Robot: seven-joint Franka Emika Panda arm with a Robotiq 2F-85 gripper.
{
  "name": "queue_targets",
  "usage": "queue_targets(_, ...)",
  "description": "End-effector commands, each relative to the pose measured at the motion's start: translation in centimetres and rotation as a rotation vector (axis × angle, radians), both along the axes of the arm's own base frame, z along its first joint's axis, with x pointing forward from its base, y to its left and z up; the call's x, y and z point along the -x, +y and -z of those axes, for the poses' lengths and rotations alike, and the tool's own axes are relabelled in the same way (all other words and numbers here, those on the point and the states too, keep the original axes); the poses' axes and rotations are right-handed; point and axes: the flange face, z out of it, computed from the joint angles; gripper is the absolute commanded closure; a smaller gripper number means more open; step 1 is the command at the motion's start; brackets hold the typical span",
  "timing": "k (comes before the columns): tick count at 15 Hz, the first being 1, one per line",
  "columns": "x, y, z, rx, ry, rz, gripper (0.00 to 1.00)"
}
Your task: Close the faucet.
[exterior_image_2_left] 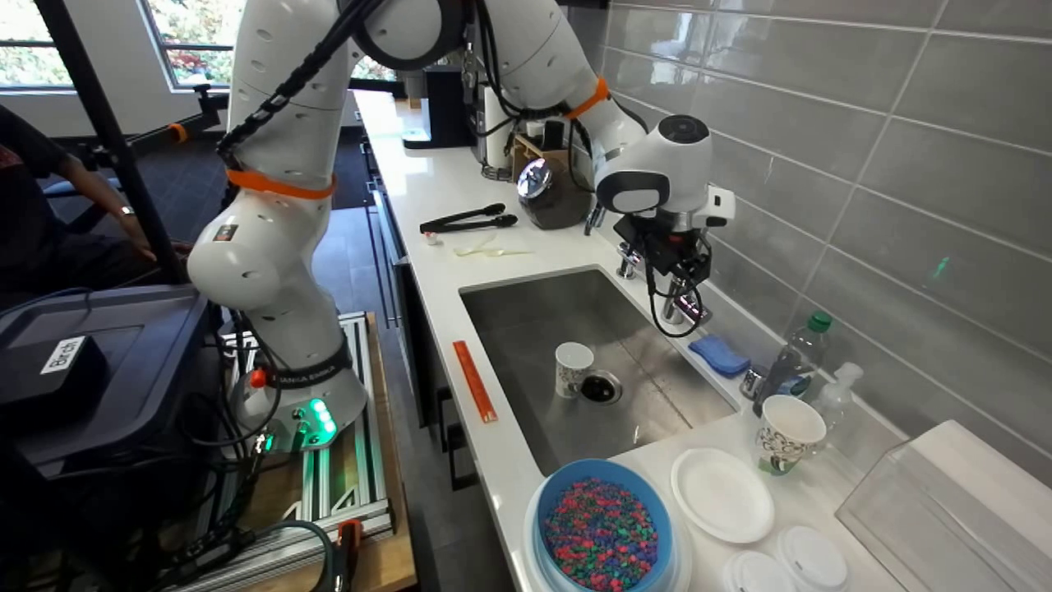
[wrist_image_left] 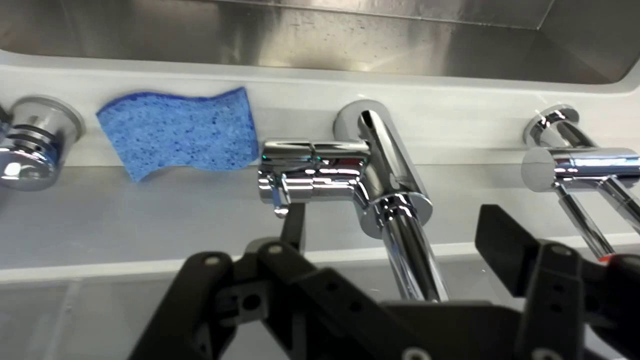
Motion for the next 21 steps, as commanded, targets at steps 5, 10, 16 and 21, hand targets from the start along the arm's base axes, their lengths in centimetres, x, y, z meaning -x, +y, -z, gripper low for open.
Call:
queue_targets(5,8.4,-1.1,-0.9,0.169,0.102,0.012,0.0)
queue_targets(10,12.8,0.5,-1.8,0.156,0.115,-0.027,0.0)
queue_targets(16,15.9,3.9,-2.9,0.096,0.139,-0.037,0.0)
queue_targets(21,18.0,5.2,-3.2,0.097,0.148,-0.056,0.0)
